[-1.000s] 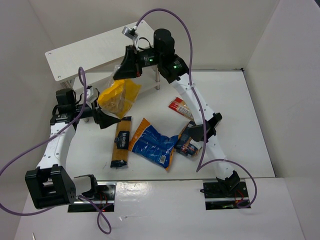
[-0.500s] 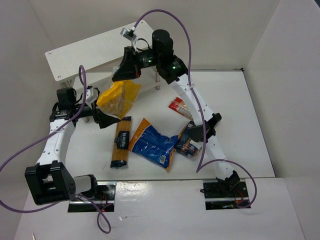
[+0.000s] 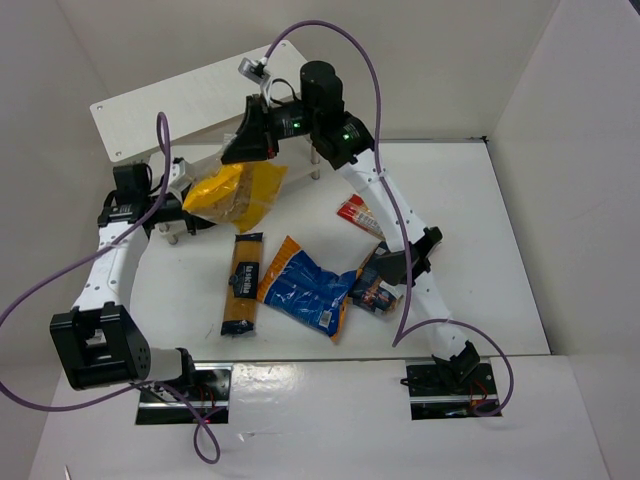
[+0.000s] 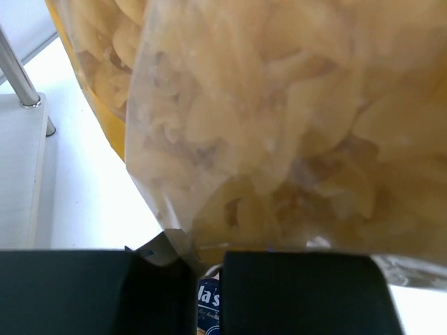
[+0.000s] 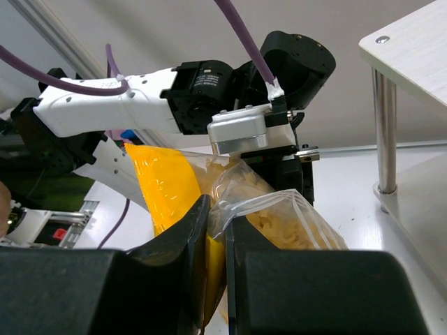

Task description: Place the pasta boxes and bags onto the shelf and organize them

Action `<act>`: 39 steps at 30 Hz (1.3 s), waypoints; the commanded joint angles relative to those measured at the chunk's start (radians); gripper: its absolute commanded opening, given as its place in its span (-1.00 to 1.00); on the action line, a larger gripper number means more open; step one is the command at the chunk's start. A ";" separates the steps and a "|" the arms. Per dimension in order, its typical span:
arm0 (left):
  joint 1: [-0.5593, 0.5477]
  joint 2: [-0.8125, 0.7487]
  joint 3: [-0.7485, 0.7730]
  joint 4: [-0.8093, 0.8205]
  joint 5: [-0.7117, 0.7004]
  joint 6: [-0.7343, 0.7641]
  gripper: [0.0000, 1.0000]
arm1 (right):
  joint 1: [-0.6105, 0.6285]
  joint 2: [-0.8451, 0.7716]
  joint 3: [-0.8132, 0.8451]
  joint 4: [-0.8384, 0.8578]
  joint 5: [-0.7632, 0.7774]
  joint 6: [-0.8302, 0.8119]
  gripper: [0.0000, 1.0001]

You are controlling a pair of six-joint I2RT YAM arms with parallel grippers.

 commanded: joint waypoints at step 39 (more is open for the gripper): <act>0.326 -0.181 0.178 -0.405 0.281 0.273 -1.00 | -0.044 -0.195 -0.169 -0.229 0.282 -0.432 -1.00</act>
